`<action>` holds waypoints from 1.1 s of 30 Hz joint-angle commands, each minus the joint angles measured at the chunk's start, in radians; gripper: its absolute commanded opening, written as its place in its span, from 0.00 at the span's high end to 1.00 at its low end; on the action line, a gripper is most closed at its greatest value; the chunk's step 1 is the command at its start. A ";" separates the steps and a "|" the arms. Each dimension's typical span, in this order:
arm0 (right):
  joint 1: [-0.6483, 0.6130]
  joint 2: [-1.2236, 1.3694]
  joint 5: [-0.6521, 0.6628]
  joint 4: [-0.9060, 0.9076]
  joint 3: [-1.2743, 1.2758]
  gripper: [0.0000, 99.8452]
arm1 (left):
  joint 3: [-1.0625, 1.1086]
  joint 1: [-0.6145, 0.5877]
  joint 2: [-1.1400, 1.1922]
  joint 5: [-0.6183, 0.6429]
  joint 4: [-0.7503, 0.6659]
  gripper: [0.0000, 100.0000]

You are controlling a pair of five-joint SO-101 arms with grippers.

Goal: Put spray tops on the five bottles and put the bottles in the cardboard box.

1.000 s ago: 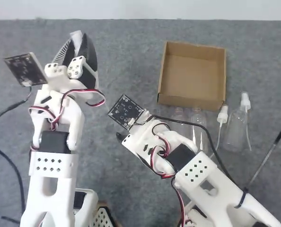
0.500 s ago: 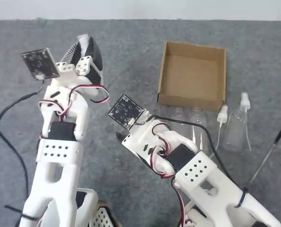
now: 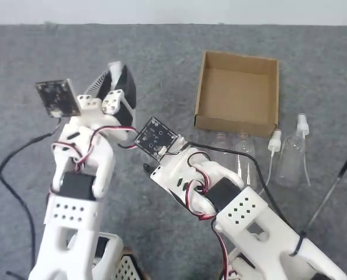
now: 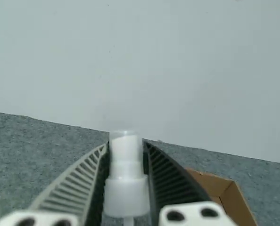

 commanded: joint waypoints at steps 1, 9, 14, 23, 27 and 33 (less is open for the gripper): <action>0.002 -0.051 -0.012 -0.059 -0.009 0.99 | 0.015 0.012 -0.074 -0.002 0.002 0.98; 0.067 -0.050 -0.203 -0.243 0.026 0.99 | 0.036 0.038 -0.158 -0.003 0.110 0.98; 0.068 -0.050 -0.210 -0.352 0.071 0.99 | 0.033 0.095 -0.157 -0.005 0.166 0.98; 0.068 -0.051 -0.209 -0.409 0.123 0.99 | 0.012 0.092 -0.157 -0.091 0.195 0.88; 0.065 -0.051 -0.209 -0.409 0.124 0.99 | -0.111 0.072 -0.155 -0.092 0.301 0.87; 0.065 -0.051 -0.209 -0.407 0.126 0.99 | -0.252 -0.009 -0.140 -0.094 0.354 0.87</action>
